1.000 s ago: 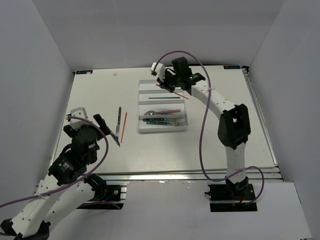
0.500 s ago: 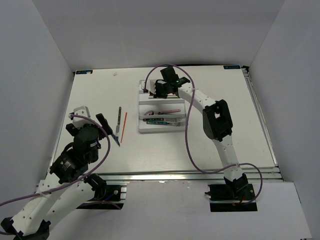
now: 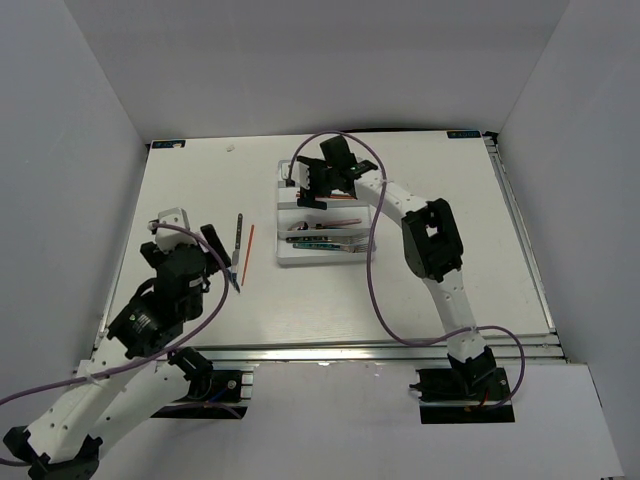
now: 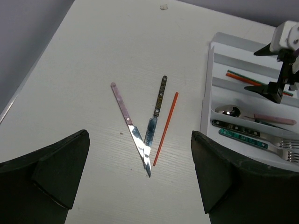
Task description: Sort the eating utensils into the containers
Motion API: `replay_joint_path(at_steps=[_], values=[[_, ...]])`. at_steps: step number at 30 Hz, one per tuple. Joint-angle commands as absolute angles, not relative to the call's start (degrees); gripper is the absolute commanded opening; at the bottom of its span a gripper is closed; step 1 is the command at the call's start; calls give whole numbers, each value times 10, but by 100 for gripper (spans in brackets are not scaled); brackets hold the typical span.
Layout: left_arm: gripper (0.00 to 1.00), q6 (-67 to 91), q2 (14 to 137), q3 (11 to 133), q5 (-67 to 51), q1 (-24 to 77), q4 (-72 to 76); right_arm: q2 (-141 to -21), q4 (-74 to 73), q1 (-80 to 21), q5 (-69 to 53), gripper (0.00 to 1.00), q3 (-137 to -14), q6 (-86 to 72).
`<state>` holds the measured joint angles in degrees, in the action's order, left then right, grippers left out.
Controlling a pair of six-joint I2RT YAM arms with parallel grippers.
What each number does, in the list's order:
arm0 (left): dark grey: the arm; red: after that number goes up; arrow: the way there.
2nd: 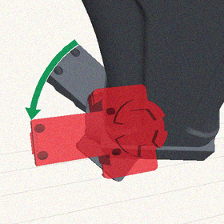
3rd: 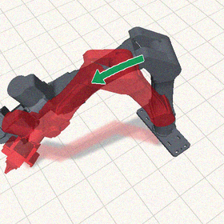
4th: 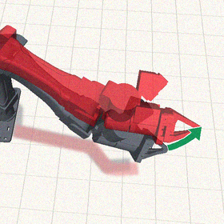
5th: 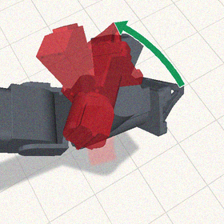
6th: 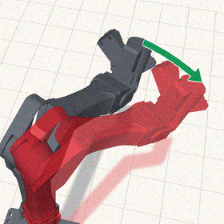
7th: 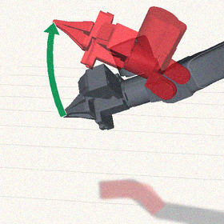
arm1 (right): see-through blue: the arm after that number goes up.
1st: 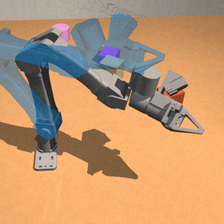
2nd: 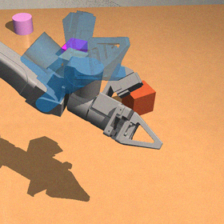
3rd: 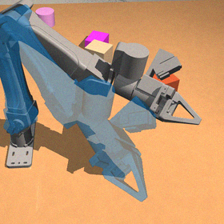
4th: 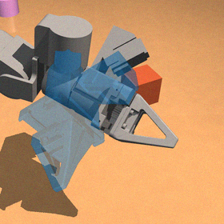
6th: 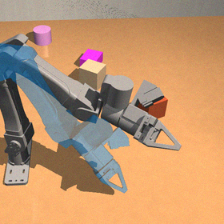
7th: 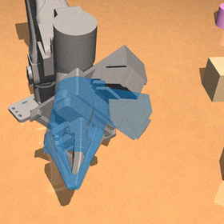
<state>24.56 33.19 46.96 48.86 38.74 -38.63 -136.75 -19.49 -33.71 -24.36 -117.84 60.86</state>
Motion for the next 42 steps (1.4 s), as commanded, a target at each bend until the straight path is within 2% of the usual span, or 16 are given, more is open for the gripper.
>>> replay_joint_path(at_steps=[1, 3, 6, 7, 9, 11, 14, 15, 19, 21, 23, 29, 42], values=[[98, 238, 384, 481, 453, 387, -381, -1285, -91, -334, -240, 89, -1133, 556], [98, 259, 424, 496, 430, 387, -382, -1231, -42, -333, -214, 89, -1108, 522], [98, 279, 541, 538, 374, 387, -396, -1155, 66, -333, -87, 89, -1065, 384], [98, 286, 577, 567, 359, 384, -415, -1137, 85, -332, 22, 89, -1060, 267], [98, 284, 679, 592, 352, 380, -424, -1081, 42, -325, 97, 89, -1050, 145], [98, 264, 754, 626, 298, 355, -414, -1040, -79, -322, 59, 89, -1022, 61], [98, 241, 807, 663, 194, 282, -387, -898, -97, -321, -28, 89, -909, 7], [97, 238, 838, 674, 178, 262, -385, -863, -81, -321, -42, 89, -810, -5], [86, 194, 924, 744, 150, 227, -398, -724, -22, -320, -67, 89, -620, -47], [75, 185, 977, 787, 151, 225, -405, -673, -29, -320, -69, 89, -566, -48], [65, 180, 1006, 807, 147, 216, -410, -645, -46, -320, -69, 88, -549, -48], [45, 192, 1082, 851, 138, 182, -415, -586, -83, -321, -119, 87, -487, -76], [45, 183, 1149, 844, 117, 159, -409, -556, -98, -321, -135, 89, -459, -85]])
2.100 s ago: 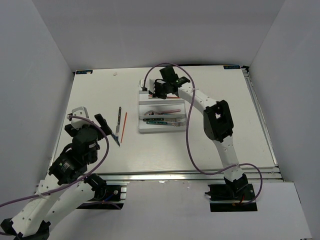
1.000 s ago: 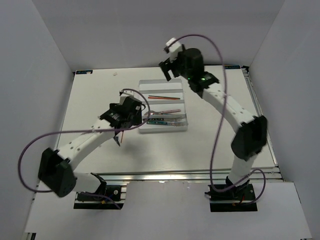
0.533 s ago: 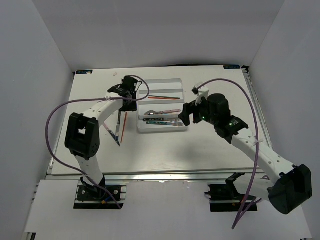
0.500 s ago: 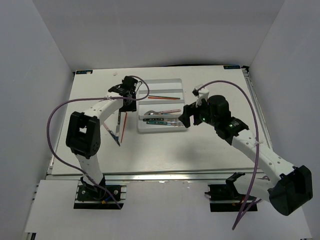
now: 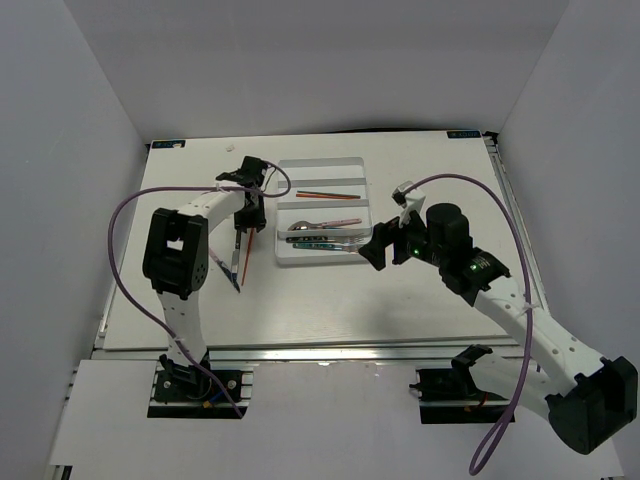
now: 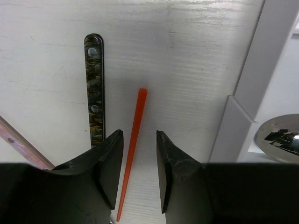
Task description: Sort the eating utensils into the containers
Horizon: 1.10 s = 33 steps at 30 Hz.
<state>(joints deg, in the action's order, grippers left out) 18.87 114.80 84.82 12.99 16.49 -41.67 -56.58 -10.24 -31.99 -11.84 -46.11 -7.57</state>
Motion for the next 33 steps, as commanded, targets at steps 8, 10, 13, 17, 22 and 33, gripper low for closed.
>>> replay_joint_path(at_steps=[8, 10, 13, 17, 22, 33], values=[[39, 185, 1172, 814, 111, 150, -396, -541, -120, -321, -130, 89, -467, -82], [32, 189, 1179, 810, 106, 150, -398, -534, -120, -321, -129, 89, -468, -82], [18, 195, 1183, 803, 97, 149, -398, -527, -123, -321, -136, 89, -473, -84], [1, 204, 1169, 785, 100, 149, -396, -513, -122, -321, -148, 89, -477, -85], [0, 199, 1145, 803, 113, 149, -427, -498, -136, -321, -129, 89, -483, -82], [0, 279, 1036, 929, 107, 150, -449, -483, -175, -321, -74, 89, -495, -60]])
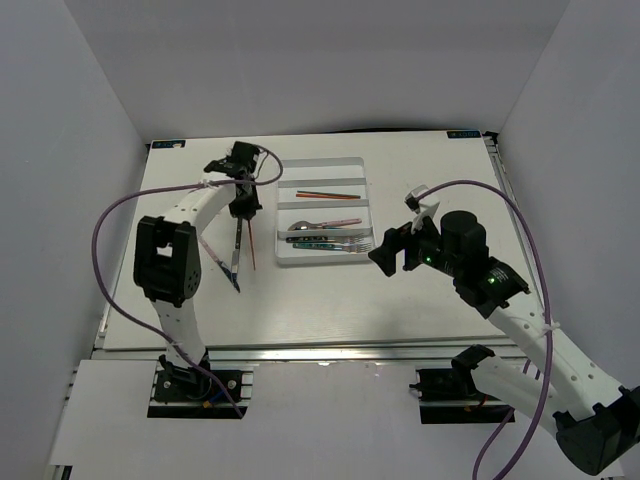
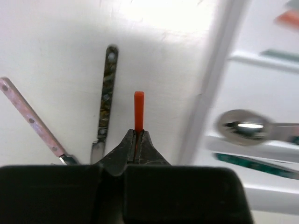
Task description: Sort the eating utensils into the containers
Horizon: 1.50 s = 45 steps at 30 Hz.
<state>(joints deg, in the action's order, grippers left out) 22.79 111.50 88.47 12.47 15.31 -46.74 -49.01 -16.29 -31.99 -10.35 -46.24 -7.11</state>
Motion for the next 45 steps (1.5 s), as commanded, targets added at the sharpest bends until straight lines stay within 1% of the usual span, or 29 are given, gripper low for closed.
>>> replay_joint_path(at_steps=[1, 3, 5, 6, 7, 8, 10, 12, 13, 14, 15, 17, 21, 23, 24, 30, 35, 40, 43, 45], values=[[0, 294, 1033, 932, 99, 149, -440, -482, -178, -321, -72, 89, -497, -60], [0, 355, 1020, 933, 64, 149, -390, -478, -178, -321, -63, 89, -497, -62], [0, 408, 1002, 908, 33, 149, -333, -474, -176, -320, -51, 89, -496, -72], [0, 470, 996, 891, 20, 151, -261, -472, -177, -321, -41, 89, -496, -75], [0, 505, 989, 855, 13, 152, -219, -469, -178, -321, -36, 89, -496, -78], [0, 543, 977, 833, 16, 155, -141, -468, -178, -320, -33, 89, -497, -84], [0, 640, 969, 796, 42, 169, -73, -461, -182, -320, -25, 89, -499, -87], [0, 690, 967, 758, 106, 193, 17, -455, -193, -320, -11, 89, -504, -88], [0, 730, 970, 753, 132, 203, 31, -447, -198, -320, -5, 89, -506, -88], [0, 746, 975, 753, 189, 214, 44, -444, -200, -320, -3, 89, -508, -87], [0, 768, 986, 756, 220, 237, 65, -440, -202, -319, -2, 89, -508, -89], [0, 786, 1004, 779, 302, 257, 70, -430, -201, -320, -3, 89, -509, -92], [0, 828, 1071, 834, 357, 281, 62, -421, -193, -320, -30, 89, -507, -101], [0, 845, 1090, 825, 378, 286, 75, -419, -200, -320, -29, 89, -509, -98], [0, 861, 1093, 806, 392, 288, 107, -419, -203, -320, -24, 89, -510, -98], [0, 866, 1154, 824, 405, 294, 154, -396, -192, -320, -41, 89, -487, -96], [0, 857, 1198, 859, 410, 302, 149, -381, -175, -320, -48, 89, -456, -98], [0, 868, 1224, 851, 422, 317, 156, -381, -168, -320, -49, 89, -446, -96], [0, 888, 1240, 852, 406, 318, 161, -379, -163, -320, -76, 89, -446, -98], [4, 893, 1240, 845, 412, 322, 162, -374, -159, -319, -89, 89, -445, -98]])
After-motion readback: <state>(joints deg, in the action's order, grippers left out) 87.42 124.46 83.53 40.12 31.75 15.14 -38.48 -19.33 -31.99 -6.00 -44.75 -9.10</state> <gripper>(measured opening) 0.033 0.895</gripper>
